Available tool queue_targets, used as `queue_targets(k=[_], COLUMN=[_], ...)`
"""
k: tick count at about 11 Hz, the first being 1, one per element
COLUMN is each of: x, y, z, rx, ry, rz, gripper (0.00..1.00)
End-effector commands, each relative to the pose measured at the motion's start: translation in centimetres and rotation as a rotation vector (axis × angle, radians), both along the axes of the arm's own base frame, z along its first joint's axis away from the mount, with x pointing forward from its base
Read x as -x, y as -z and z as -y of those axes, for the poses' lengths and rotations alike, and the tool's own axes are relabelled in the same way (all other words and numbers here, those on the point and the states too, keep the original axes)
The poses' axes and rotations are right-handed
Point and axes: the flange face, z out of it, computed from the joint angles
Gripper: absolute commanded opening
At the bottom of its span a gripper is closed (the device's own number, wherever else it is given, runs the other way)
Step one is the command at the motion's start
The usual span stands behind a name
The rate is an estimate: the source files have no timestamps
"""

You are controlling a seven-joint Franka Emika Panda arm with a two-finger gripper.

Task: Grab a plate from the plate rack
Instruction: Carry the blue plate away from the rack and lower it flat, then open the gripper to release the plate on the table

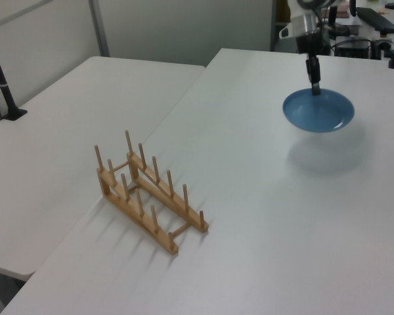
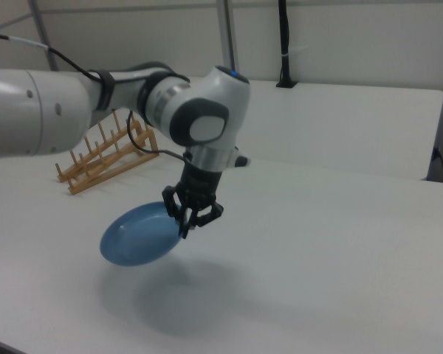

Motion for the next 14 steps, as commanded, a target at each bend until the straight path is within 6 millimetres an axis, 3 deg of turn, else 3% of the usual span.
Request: queue_targets(k=[1, 3, 6, 7, 8, 9, 10, 12, 14], x=[-0.6, -1.1, -1.2, -1.3, -1.4, -1.3, -1.5, -1.4, 0.0], y=[4.3, 7.2, 9.7, 9.6, 9.4, 8.8, 7.1, 1.8, -6.8], z=[0.1, 0.4, 0.4, 0.4, 0.6, 0.8, 0.9, 0.7, -0.9], rx=[-0.002, 0.012, 0.026, 0.029, 0.037, 0.042, 0.052, 0.071, 0.115], ry=[0.026, 0.052, 0.063, 0.072, 0.084, 0.094, 0.1, 0.135, 0.211], rz=[0.046, 0.072, 0.093, 0.093, 0.09, 0.091, 0.116, 0.128, 0.17], gripper=[0.0, 0.0, 0.0, 0.1, 0.61, 0.87, 1.0, 1.0, 1.0])
